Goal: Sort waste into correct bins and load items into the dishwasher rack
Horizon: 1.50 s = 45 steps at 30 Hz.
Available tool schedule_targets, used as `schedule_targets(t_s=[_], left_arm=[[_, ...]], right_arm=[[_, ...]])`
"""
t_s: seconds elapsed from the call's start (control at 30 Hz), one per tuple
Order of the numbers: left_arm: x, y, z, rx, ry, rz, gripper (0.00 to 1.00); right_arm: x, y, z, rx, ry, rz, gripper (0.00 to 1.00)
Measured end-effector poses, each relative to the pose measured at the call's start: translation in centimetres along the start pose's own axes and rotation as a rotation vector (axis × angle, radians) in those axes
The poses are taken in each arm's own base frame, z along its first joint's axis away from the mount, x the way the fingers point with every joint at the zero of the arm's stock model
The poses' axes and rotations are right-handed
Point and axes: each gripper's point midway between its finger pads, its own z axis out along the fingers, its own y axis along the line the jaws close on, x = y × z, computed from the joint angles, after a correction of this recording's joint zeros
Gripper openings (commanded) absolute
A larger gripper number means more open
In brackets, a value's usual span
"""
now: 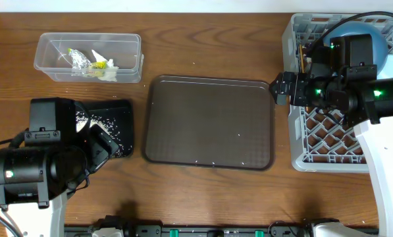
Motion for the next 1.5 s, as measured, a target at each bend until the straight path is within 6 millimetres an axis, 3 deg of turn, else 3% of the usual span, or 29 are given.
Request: schedule_targets(t_s=[0.3,0.47,0.63,0.83,1.0,1.23,1.4,1.5], left_arm=[[2.1,1.0,-0.1,0.139,-0.098,0.016,0.98],[1.9,0.3,1.7,0.296,-0.268,0.063,0.98],[1.7,-2.9,4.4,0.502,-0.416,0.207,0.98],[2.2,-6.4,5.8,0.713,-0.553,0.37,0.98],[2.1,-7.1,8.7,0.758,-0.624,0.4,0.98],[1.5,-6.6,12.1,0.755,-0.725,0.374,0.98],[1.0,-6.1,13.2,0.745,-0.788,0.346,0.98],[0.2,-6.3,12.3,0.774,-0.856,0.326,0.98]], right_arm=[[0.0,0.0,0.0,0.0,0.0,0.0,0.99],[0.0,0.0,0.0,0.0,0.001,0.0,0.99],[0.0,0.0,0.0,0.001,0.0,0.0,0.99],[0.0,-0.1,0.0,0.002,0.001,0.0,0.99],[0.0,-0.1,0.0,0.002,0.001,0.0,0.99],[0.0,-0.1,0.0,0.002,0.001,0.001,0.99],[0.0,0.0,0.0,0.002,0.001,0.0,0.99],[0.0,0.0,0.0,0.002,0.001,0.001,0.99]])
